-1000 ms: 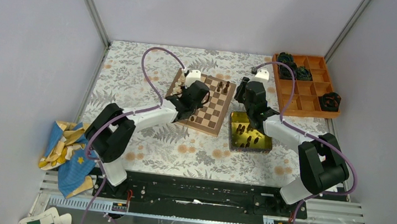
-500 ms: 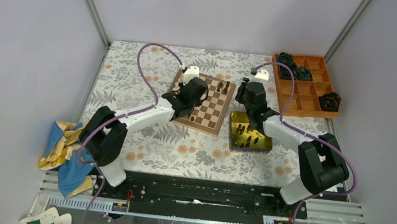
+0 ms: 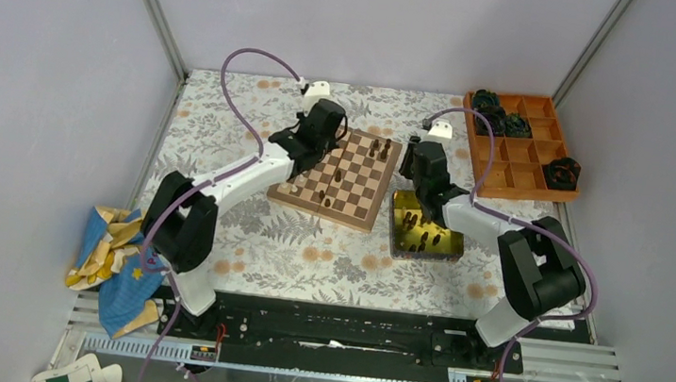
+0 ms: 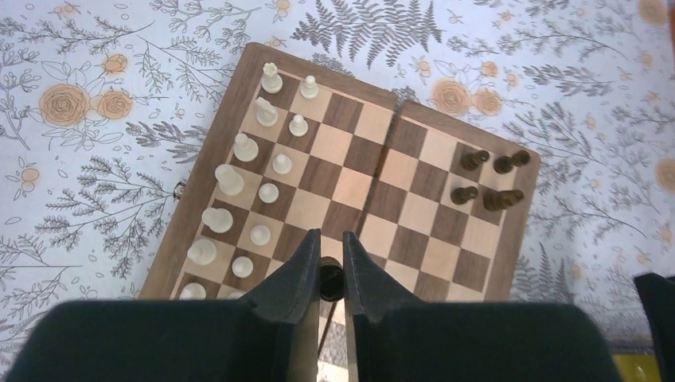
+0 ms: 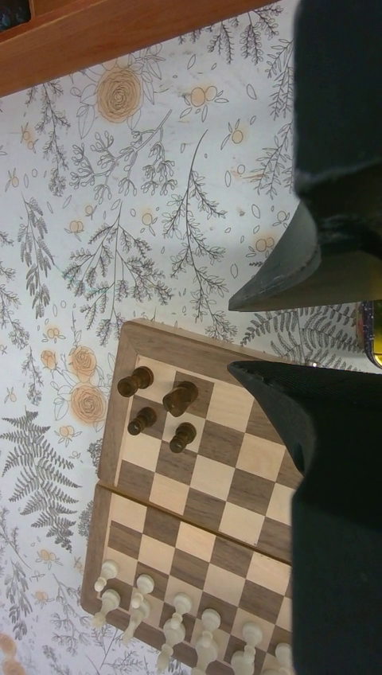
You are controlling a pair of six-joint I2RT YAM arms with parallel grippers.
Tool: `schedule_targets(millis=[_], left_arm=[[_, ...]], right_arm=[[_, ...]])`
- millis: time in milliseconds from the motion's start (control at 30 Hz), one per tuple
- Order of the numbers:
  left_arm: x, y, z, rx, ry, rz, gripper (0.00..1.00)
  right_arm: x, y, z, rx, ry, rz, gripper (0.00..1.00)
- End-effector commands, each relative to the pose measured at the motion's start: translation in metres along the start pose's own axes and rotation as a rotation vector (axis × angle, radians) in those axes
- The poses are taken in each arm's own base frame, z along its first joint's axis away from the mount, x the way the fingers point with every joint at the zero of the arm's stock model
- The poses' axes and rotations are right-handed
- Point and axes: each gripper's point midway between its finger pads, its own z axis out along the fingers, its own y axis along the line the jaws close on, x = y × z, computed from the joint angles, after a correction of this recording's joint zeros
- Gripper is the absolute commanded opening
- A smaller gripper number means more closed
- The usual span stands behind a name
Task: Set up the chess pieces on the board
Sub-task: Place the chess piece on the chessboard.
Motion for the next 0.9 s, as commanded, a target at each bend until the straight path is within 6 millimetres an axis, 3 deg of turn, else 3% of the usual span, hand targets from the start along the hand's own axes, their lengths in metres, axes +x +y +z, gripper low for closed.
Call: schedule_targets(millis=[0, 300, 567, 867], left_arm=[[-0.004, -0.006, 0.022, 0.023, 0.006, -0.022, 0.0], [-0.001, -0.008, 0.056, 0.019, 0.038, -0.044, 0.0], [0.009, -0.007, 0.068, 0.035, 0.068, -0.064, 0.0], [0.017, -0.021, 0.074, 0.099, 0.089, -0.062, 0.0]], right_arm=[[-0.036, 0.002, 0.007, 0.019, -0.112, 0.02, 0.36], [-0.035, 0.0, 0.01, 0.03, -0.115, 0.01, 0.36], [-0.032, -0.001, 0.01, 0.034, -0.109, 0.011, 0.36], [-0.028, -0.003, 0.01, 0.041, -0.104, 0.011, 0.36]])
